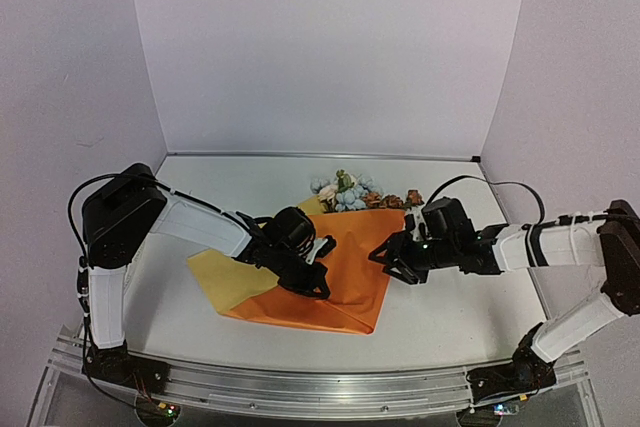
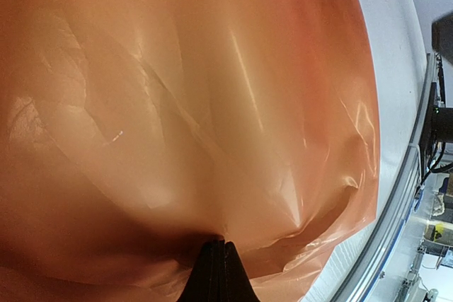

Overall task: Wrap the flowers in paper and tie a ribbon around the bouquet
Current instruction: Press the fold line on the 2/3-folded wrapping paper.

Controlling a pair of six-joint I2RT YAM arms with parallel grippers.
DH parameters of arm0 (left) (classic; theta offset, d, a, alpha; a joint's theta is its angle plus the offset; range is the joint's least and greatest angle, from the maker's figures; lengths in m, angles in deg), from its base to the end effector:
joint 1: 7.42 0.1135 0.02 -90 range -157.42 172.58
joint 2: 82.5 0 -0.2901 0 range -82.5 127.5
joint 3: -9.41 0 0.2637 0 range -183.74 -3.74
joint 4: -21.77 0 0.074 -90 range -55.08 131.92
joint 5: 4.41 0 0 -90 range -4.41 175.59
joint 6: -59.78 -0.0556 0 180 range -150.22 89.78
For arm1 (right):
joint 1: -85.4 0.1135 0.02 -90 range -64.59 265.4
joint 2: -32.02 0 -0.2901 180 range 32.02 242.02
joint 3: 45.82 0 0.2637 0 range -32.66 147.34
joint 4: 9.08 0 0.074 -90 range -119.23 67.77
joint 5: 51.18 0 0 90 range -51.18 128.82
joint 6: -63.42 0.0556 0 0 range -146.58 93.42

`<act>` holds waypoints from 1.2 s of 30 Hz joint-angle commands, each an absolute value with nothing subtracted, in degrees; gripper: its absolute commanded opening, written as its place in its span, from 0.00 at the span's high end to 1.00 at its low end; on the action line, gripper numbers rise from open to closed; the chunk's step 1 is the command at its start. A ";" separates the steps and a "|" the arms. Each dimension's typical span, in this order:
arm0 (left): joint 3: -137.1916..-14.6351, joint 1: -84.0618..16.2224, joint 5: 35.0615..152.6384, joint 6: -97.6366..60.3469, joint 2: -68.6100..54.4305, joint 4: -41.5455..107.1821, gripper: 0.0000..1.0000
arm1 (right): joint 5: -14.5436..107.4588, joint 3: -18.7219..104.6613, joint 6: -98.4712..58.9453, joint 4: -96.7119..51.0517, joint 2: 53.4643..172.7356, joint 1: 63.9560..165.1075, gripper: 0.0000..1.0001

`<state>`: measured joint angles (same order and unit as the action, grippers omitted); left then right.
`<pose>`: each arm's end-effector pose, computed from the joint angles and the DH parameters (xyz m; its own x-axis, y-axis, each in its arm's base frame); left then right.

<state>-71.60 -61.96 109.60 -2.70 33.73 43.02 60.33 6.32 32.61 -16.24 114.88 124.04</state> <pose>0.2325 -0.3655 0.1176 -0.8329 0.4419 -0.3331 0.5520 0.6213 -0.5560 0.2293 0.2094 0.1894 -0.9387 0.2725 -0.2109 -0.0014 0.6089 0.7932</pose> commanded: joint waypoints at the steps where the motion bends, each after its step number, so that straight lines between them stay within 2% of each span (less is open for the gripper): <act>1: -70.42 -61.12 105.10 -2.38 35.46 48.15 1.00 | 55.48 3.84 34.21 -14.09 112.98 129.27 0.48; 15: -68.58 -61.12 104.89 -2.26 34.91 47.04 1.00 | 52.15 -1.36 39.26 -7.25 118.34 138.75 0.53; 36: -67.74 -60.68 104.82 -2.48 35.44 47.00 1.00 | 55.72 -9.06 43.52 -4.34 119.77 141.41 0.50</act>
<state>-70.47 -61.72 110.16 -2.61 33.58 41.27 54.23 -6.90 42.72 -0.53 119.85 139.94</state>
